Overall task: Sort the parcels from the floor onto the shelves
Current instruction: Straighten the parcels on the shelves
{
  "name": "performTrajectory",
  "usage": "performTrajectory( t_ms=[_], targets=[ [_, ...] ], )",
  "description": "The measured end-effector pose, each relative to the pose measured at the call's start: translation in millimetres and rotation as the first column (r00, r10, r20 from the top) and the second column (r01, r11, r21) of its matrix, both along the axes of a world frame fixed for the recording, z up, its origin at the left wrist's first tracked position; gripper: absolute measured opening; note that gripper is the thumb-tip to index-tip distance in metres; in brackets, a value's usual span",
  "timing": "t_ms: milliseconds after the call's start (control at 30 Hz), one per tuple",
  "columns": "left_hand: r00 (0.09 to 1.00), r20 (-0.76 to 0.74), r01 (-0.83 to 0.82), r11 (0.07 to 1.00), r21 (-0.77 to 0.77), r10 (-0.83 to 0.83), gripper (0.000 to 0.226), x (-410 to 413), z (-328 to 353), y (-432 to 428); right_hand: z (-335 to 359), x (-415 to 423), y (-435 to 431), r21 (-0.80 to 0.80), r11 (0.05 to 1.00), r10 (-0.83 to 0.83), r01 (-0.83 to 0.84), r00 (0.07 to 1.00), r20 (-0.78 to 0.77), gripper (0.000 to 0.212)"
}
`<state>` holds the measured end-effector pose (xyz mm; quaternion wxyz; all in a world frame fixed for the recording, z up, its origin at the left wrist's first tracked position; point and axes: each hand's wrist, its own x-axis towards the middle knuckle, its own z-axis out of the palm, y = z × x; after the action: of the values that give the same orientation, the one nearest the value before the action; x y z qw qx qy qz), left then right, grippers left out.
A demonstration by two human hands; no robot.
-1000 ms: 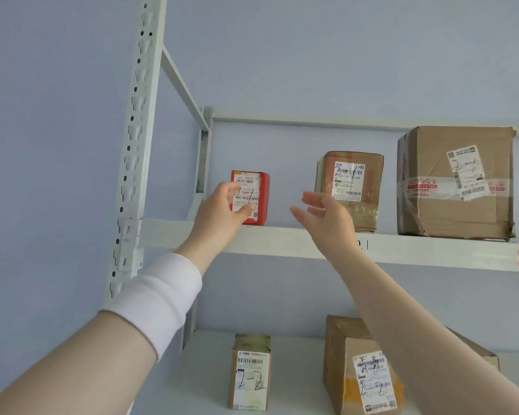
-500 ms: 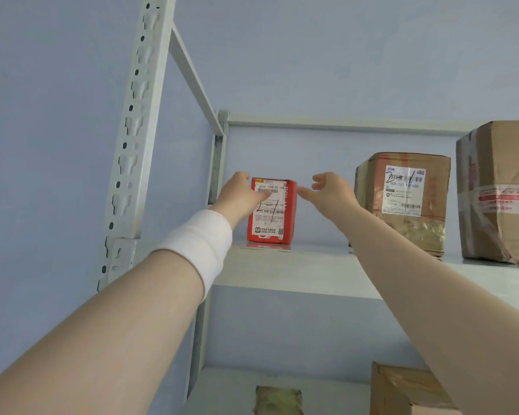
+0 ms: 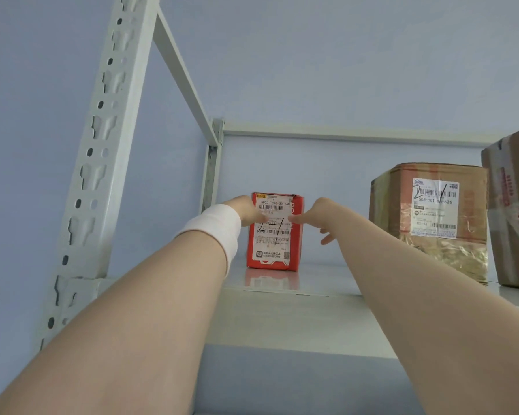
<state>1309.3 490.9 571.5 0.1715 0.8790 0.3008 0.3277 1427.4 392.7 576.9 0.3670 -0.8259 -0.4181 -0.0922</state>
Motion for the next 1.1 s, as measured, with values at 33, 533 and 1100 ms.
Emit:
performTrajectory(
  t_ms=[33,533,1100],
  targets=[
    [1.000,-0.024,-0.006,1.000,-0.014,0.006,0.045,0.6,0.8,2.6,0.4,3.7,0.9,-0.015,1.000,0.006,-0.006,1.000,-0.026,0.059],
    [0.991,-0.104,0.067,0.982,-0.175,-0.086,0.039,12.9,-1.2,22.9,-9.3,17.5,17.9,-0.157,0.979,0.095,-0.129,0.973,-0.210,0.055],
    [0.987,-0.158,0.025,0.996,-0.088,-0.039,0.033,17.5,1.5,29.9,-13.0,24.7,13.4,-0.100,0.989,0.091,-0.112,0.976,-0.196,0.041]
  ],
)
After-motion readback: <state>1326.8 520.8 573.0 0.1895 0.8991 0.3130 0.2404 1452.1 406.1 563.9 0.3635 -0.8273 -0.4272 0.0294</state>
